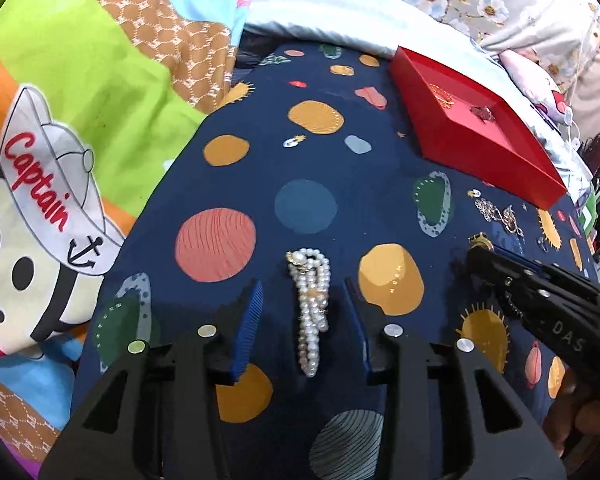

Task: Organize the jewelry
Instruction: 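Carry the pearl necklace into the tray with the left while the right drops the gold watch there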

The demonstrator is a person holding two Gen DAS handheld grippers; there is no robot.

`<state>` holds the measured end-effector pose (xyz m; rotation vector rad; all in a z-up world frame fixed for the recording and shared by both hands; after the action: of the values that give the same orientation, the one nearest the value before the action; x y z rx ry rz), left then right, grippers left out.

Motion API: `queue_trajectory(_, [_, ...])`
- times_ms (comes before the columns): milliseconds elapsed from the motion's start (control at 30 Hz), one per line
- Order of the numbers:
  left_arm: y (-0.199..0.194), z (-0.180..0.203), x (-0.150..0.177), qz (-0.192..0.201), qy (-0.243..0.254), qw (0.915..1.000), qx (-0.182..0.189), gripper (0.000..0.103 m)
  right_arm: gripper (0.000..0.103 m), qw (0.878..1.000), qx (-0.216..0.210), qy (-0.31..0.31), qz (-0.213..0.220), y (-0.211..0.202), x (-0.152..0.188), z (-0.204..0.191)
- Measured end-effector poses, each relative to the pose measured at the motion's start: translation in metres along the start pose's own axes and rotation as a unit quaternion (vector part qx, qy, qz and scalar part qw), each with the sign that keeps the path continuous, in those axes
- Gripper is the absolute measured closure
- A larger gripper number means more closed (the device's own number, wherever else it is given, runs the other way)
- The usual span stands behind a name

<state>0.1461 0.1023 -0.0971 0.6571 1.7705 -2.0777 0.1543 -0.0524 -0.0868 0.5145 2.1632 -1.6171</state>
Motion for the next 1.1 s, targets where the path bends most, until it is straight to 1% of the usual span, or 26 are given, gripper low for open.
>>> queue_trajectory(33, [0.001,0.001,-0.001,0.001,0.001,1.0000,-0.001,0.077,0.090,1.000,0.001,0.001,0.000,-0.001,0.000,0.000])
queue_trajectory(67, [0.002,0.004,-0.001,-0.001,0.006,1.0000,0.007,0.088,0.090,1.000,0.001,0.001,0.000,-0.001,0.000,0.001])
queue_trajectory(233, [-0.001,0.012,-0.003,0.000,0.008,0.9995,0.029,0.089,0.090,1.000,0.003,0.002,0.006,-0.011,-0.002,0.003])
queue_trajectory(400, [-0.015,0.029,-0.013,0.018,0.019,0.9984,0.051,0.089,0.090,0.999,0.008,0.012,0.032,-0.033,-0.010,0.012])
queue_trajectory(533, [-0.025,0.050,-0.032,0.032,0.032,0.9965,0.070,0.089,0.090,0.998,0.016,0.024,0.063,-0.058,-0.027,0.027])
queue_trajectory(600, [-0.029,0.064,-0.048,0.039,0.041,0.9946,0.087,0.089,0.090,0.996,0.020,0.031,0.078,-0.071,-0.040,0.042])
queue_trajectory(700, [-0.033,0.086,-0.079,0.062,0.061,0.9914,0.098,0.089,0.090,0.994,0.036,0.039,0.097,-0.084,-0.062,0.064])
queue_trajectory(800, [-0.030,0.108,-0.116,0.085,0.069,0.9879,0.109,0.089,0.090,0.991,0.032,0.058,0.112,-0.090,-0.089,0.090])
queue_trajectory(900, [-0.019,0.130,-0.153,0.101,0.074,0.9849,0.119,0.089,0.090,0.989,0.047,0.069,0.119,-0.077,-0.121,0.116])
queue_trajectory(1000, [0.000,0.148,-0.180,0.105,0.082,0.9837,0.121,0.089,0.090,0.990,0.043,0.078,0.114,-0.058,-0.147,0.136])
queue_trajectory(1100, [0.029,0.163,-0.203,0.098,0.086,0.9848,0.114,0.089,0.090,0.989,0.057,0.076,0.109,-0.041,-0.165,0.152])
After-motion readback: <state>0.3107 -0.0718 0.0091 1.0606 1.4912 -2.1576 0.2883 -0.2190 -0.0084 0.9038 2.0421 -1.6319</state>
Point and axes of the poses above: each gripper's, at about its wrist camera, not at the fingertips, and y roughly the way its jaws point, z to its right, x to its underside, the point moved 5 cm from there along y, roughly the way its jaws point, and after that the axes turned 5 degrees about y, right-handed, at the moved point
